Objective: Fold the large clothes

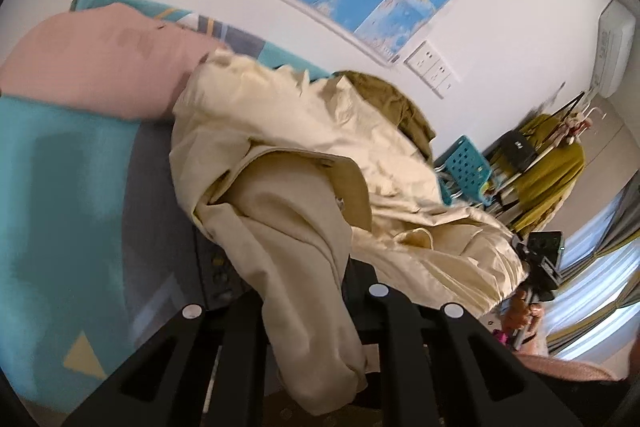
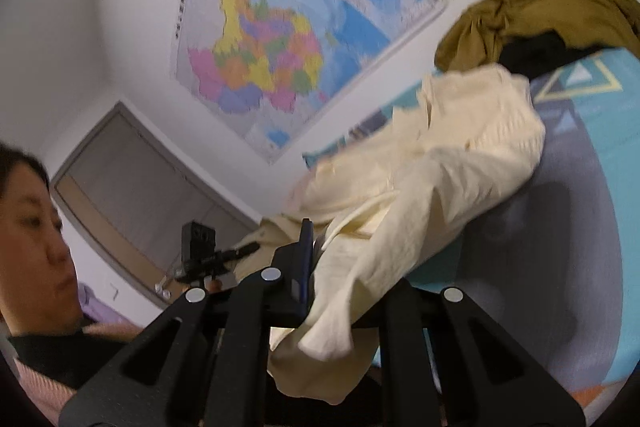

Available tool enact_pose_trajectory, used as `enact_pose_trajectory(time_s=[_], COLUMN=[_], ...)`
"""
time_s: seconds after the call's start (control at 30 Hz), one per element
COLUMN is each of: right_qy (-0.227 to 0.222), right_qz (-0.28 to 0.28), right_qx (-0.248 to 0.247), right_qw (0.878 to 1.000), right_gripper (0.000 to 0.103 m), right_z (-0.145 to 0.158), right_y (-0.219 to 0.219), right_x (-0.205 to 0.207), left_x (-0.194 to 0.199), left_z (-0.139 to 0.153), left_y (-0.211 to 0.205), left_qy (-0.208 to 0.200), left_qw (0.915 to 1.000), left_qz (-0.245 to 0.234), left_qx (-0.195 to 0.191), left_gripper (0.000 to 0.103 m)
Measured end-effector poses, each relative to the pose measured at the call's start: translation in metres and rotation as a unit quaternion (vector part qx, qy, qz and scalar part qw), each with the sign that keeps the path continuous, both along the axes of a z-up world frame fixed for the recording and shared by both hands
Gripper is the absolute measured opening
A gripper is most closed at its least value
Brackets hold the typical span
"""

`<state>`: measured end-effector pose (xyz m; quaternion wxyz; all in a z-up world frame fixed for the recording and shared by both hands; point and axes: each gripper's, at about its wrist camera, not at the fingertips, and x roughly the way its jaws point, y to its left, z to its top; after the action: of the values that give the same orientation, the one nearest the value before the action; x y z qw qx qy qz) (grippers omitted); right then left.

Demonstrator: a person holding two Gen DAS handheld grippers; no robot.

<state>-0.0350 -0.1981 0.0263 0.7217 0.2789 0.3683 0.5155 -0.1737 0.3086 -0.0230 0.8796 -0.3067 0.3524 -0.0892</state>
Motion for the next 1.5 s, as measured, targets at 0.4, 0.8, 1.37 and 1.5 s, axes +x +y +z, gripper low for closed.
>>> enact_pose_trajectory(time_s=[0.4, 0.8, 1.37, 1.5], right_qy=[0.022, 0.055, 0.143, 0.155], right_qz=[-0.041, -0.076, -0.114, -0.12], right_qx=[0.035, 0.002, -0.057, -0.065], right_qw=[0.998, 0.996, 0.981, 0.979], right_gripper=[0.011, 0.011, 0.012, 0.017], right_z=[0.028, 0.024, -0.037, -0.046], right_y=[0.022, 0.063, 0.104, 0.109], right_x=[0.091, 0.196, 0.292, 0.299], left_x=[0.072, 0.169, 0.269, 0.286], left_z=[0.044, 0.062, 0.026, 0.015], left_y=[0.032, 0.066, 0.099, 0.104], left_qy=[0.011, 0.072, 0.154, 0.172], left_qw=[0.9997, 0.9974, 0.9873, 0.9839], left_qz=[-0.012, 0.002, 0.036, 0.044], left_qx=[-0.018, -0.003, 0.019, 0.02], left_gripper=[0.012, 0.013, 0.014, 0.015])
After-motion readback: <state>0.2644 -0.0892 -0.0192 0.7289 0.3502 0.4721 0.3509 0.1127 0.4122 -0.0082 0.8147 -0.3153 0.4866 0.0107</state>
